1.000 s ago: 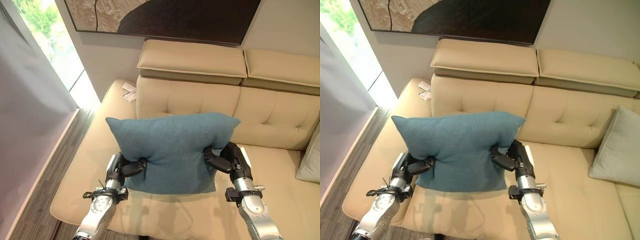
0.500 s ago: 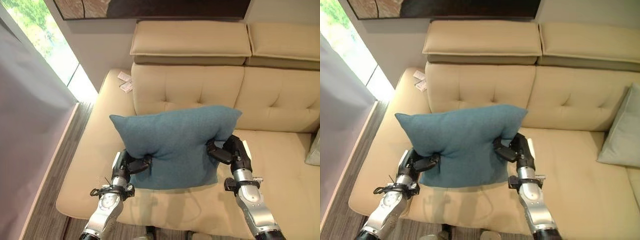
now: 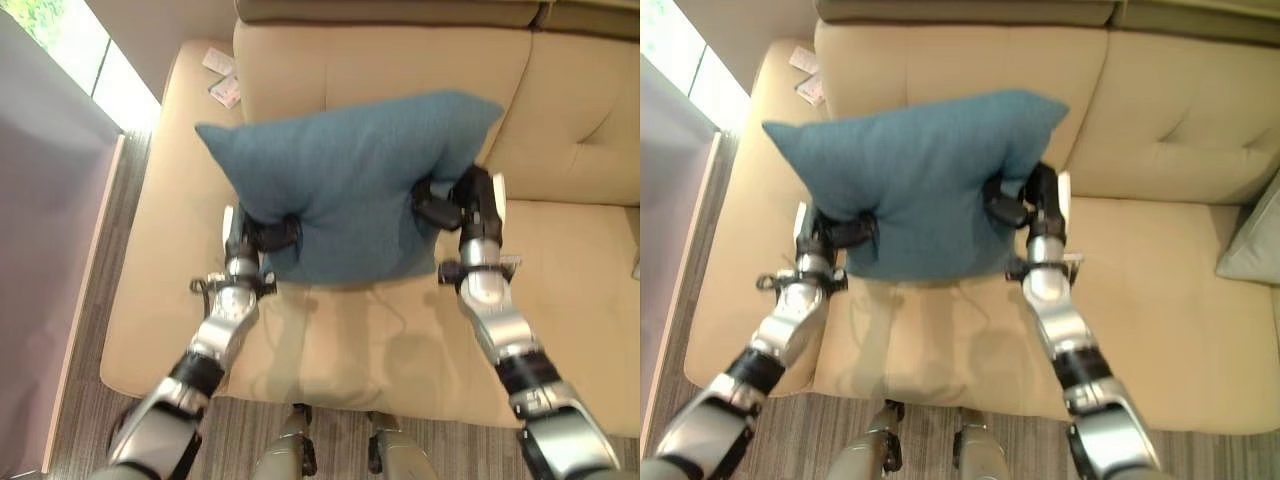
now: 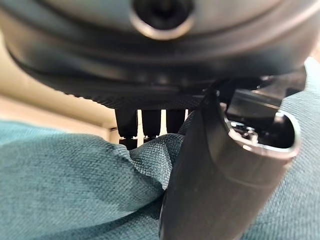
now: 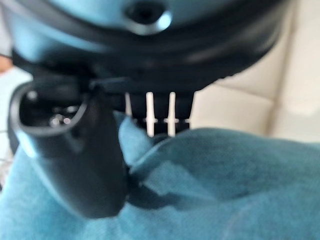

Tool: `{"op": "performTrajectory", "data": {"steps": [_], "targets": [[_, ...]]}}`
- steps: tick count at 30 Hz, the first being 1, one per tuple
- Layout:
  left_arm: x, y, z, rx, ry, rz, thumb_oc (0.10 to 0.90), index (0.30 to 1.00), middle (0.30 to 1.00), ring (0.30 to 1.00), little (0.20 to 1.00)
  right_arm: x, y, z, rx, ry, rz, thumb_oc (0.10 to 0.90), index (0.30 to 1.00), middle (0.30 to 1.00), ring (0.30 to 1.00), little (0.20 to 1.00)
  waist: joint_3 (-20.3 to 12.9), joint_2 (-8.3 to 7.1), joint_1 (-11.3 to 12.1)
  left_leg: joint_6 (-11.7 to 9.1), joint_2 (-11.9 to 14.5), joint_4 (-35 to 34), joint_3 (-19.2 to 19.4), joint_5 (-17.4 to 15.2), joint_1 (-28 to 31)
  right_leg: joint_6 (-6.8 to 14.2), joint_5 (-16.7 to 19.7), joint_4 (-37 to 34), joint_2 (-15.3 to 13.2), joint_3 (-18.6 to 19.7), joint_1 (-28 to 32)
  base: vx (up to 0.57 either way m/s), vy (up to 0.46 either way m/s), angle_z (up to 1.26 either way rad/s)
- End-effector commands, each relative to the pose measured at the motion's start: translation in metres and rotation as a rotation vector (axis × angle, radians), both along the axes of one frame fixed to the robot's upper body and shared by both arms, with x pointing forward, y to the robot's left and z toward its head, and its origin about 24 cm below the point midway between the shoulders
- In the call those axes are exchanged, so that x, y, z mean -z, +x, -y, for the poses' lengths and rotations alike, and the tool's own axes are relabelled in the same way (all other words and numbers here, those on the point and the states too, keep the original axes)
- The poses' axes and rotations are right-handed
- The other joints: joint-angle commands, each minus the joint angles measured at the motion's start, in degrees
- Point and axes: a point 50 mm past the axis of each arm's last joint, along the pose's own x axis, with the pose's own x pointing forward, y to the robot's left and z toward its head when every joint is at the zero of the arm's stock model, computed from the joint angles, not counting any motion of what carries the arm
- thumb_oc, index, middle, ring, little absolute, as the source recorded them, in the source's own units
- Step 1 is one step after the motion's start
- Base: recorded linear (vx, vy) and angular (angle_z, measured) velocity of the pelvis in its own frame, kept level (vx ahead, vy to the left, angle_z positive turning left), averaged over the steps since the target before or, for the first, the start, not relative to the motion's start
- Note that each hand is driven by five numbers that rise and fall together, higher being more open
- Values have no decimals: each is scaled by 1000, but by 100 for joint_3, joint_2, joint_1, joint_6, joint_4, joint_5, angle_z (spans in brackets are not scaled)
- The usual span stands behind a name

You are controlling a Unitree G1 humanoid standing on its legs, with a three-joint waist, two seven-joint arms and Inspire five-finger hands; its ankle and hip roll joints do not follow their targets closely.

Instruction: Pick up all the scattered cushions and arrange them neatly on the sofa.

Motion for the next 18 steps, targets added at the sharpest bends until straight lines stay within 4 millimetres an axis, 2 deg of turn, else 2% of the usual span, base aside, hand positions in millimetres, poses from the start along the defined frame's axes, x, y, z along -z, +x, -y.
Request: {"op": "performTrajectory", "data": {"steps": [1,2,5,9,14,18], "targets": [[-127,-4,49,153,83,538,400,300,300,300,300,-100,-13,-49,-181,-28,445,400,300,300,300,300,-226,-224,-44,-294,-124,1,-154,-537,96,530,-326,73,-102,15,-107,-7,-25,4],[-127,-4,49,153,83,539,400,300,300,300,300,-100,-13,-49,-181,-28,445,400,300,300,300,300,-227,-222,-46,-294,-124,1,-156,-535,90,530,-325,74,-102,14,-113,0,0,0],[-155,-3,60,123,97,616,400,300,300,300,300,-124,-12,-53,-143,-24,518,400,300,300,300,300,-144,-194,-57,-355,-137,1,-203,-462,-133,566,-278,57,-97,1,-314,0,0,0],[-174,-1,67,109,121,645,400,300,300,300,300,-141,-8,-54,-97,-29,552,400,300,300,300,300,-123,-163,-69,-390,-158,1,-212,-424,-405,598,-205,41,-90,13,-599,0,0,0],[-188,1,72,108,154,657,400,300,300,300,300,-153,-3,-58,-82,-60,548,400,300,300,300,300,-99,-116,-70,-403,-166,1,-211,-404,-680,606,-196,59,-72,74,-903,0,-1,6],[-185,5,70,93,159,635,400,300,300,300,300,-148,0,-56,-55,-54,533,400,300,300,300,300,-44,-113,-100,-408,-176,1,-210,-380,-813,619,-160,54,-80,112,-1043,-21,4,-6]]}}
